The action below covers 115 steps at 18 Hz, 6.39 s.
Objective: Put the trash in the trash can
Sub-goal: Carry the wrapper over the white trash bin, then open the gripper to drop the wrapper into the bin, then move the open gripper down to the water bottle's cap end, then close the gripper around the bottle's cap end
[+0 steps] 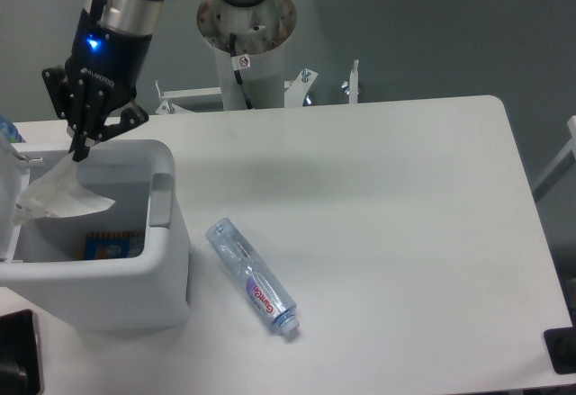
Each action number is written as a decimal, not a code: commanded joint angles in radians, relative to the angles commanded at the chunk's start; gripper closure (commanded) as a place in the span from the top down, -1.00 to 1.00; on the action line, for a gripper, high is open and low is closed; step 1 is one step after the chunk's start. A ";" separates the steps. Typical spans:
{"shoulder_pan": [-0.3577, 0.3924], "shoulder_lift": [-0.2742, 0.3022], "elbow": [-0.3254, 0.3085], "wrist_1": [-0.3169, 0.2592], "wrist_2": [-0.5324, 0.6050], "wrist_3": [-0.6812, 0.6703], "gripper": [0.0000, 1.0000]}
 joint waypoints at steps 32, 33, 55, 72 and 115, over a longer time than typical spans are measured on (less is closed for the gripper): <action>0.387 -0.167 0.054 0.014 -0.002 -0.386 1.00; 0.388 -0.193 0.055 0.014 0.000 -0.402 1.00; 0.292 -0.586 0.204 0.112 0.288 -0.590 1.00; 0.209 -0.689 0.238 0.118 0.390 -0.667 1.00; 0.169 -0.718 0.250 0.115 0.436 -0.718 -0.08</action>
